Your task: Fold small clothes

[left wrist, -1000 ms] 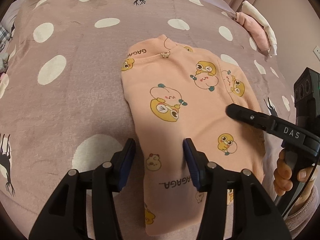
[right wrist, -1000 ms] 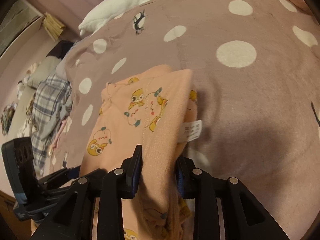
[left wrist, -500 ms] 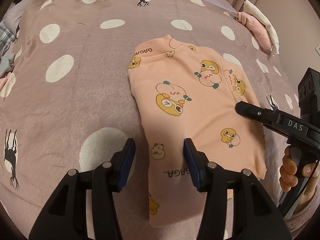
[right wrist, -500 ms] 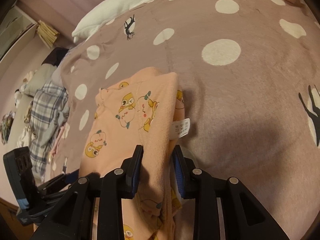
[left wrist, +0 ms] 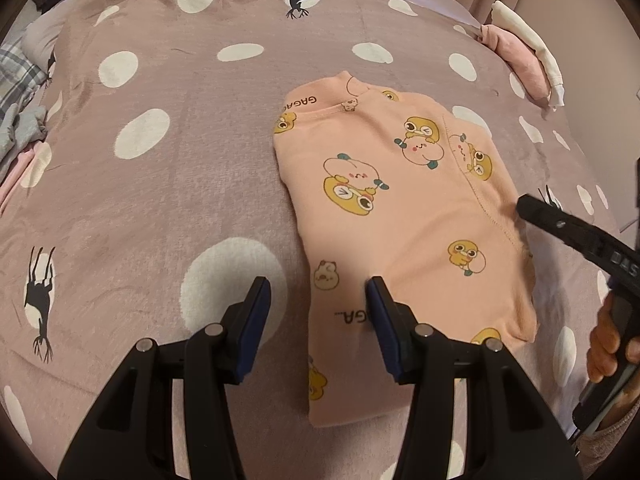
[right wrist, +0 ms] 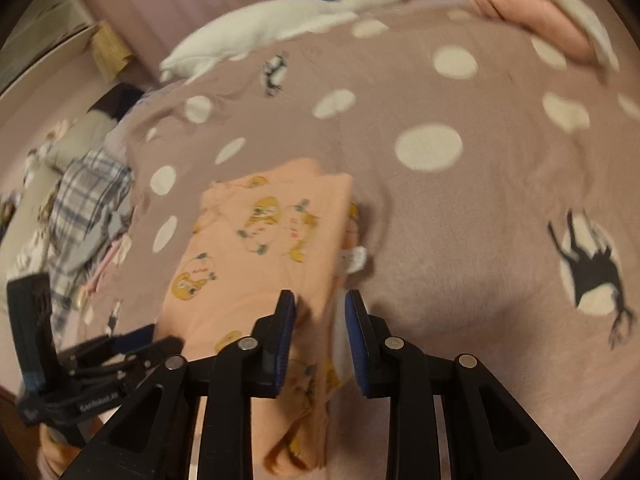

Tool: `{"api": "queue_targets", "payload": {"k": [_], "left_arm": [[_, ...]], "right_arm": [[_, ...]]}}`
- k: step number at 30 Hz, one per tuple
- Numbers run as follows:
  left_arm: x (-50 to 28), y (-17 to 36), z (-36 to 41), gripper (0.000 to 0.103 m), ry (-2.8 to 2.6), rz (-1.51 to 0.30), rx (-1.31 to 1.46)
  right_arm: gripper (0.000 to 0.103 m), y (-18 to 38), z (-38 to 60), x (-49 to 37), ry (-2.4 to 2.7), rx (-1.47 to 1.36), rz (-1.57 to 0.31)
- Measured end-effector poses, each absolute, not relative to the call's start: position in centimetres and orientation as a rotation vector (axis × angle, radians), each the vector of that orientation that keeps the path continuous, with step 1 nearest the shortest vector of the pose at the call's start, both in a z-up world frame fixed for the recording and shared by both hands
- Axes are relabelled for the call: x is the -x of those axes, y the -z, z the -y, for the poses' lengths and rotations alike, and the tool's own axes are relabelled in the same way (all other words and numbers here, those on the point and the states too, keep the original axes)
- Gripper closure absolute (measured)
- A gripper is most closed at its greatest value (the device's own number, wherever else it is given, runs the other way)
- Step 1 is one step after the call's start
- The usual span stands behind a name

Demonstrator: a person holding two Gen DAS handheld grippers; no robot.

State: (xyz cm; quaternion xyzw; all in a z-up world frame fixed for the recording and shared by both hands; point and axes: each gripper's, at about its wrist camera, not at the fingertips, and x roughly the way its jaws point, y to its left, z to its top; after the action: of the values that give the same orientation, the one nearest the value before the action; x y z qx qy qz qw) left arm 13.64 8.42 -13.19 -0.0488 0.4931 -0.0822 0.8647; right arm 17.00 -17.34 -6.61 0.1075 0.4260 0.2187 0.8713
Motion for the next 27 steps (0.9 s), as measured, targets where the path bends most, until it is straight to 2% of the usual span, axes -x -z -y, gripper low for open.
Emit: {"api": "queue_targets", "payload": {"k": [5, 19, 27], "left_arm": [[-12.5, 13.1, -8.2, 0.054, 0.149, -1.015, 0.073], [-10.5, 14.5, -7.8, 0.054, 0.133, -1.02, 0.027], [-10.0, 13.0, -8.3, 0.057, 0.143, -0.977, 0.079]], "right_arm": [[0.075, 5.7, 15.3, -15.5, -0.567, -0.163, -0.841], [0.078, 8.7, 13.3, -13.0, -0.596, 0.001, -0.94], [0.078, 8.4, 13.6, -12.3, -0.604, 0.005, -0.944]]}}
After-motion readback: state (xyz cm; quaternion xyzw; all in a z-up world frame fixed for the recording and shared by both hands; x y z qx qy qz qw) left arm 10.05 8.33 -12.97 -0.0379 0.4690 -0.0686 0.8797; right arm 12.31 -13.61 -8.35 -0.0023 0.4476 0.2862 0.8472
